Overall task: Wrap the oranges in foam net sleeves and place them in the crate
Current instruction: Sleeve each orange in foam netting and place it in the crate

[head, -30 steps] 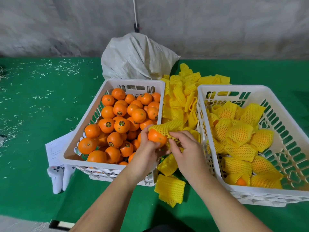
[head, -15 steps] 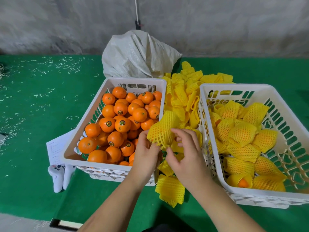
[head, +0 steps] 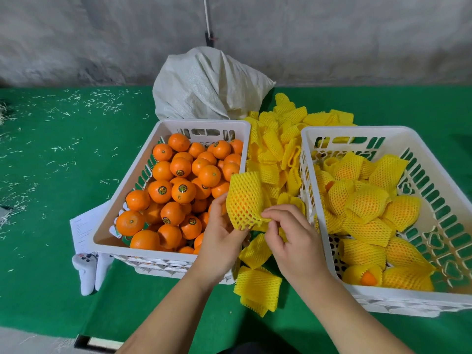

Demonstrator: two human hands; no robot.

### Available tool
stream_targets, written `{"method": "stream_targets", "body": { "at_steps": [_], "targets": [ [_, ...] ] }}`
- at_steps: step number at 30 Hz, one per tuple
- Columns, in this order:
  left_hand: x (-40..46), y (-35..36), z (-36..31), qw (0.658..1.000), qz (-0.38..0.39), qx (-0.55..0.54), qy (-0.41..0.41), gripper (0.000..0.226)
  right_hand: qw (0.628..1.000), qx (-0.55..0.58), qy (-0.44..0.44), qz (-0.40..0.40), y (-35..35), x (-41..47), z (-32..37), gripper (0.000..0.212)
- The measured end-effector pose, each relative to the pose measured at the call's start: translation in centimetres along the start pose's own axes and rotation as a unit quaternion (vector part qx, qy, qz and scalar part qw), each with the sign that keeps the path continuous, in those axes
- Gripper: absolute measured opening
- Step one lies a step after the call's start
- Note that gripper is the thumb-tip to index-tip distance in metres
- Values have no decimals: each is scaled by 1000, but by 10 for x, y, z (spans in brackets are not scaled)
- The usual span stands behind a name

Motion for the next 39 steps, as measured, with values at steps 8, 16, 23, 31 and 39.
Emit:
{"method": "stream_targets", "body": {
  "at_steps": [8, 16, 23, 31, 39],
  "targets": [
    [-3, 6, -3, 999, -13, 43, 15, 64, 932, 263, 249, -30, -3, 6, 4, 36],
    [-7, 10, 3, 986, 37, 156, 47, 63, 734, 515, 442, -26, 8, 5, -12, 90],
    [1, 4, 0, 995, 6, 95, 7, 44, 835, 278, 471, -62, -36, 28, -67, 99],
    [74, -40, 10, 913, -54, 361, -184, 65, 916, -84, 362, 149, -24, 16, -107, 107],
    [74, -24, 40, 689, 124, 632, -334, 83, 616, -427, 13, 662, 30, 19, -115, 48]
  ]
}}
Point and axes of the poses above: each hand's wrist, its own x-axis towards the middle knuckle, its own y-axis out of the palm, z = x × y, the point moved 2 cm from there along x, towards the middle knuckle, and after that the axes turned 14 degrees about -y, right-handed, at the moved point
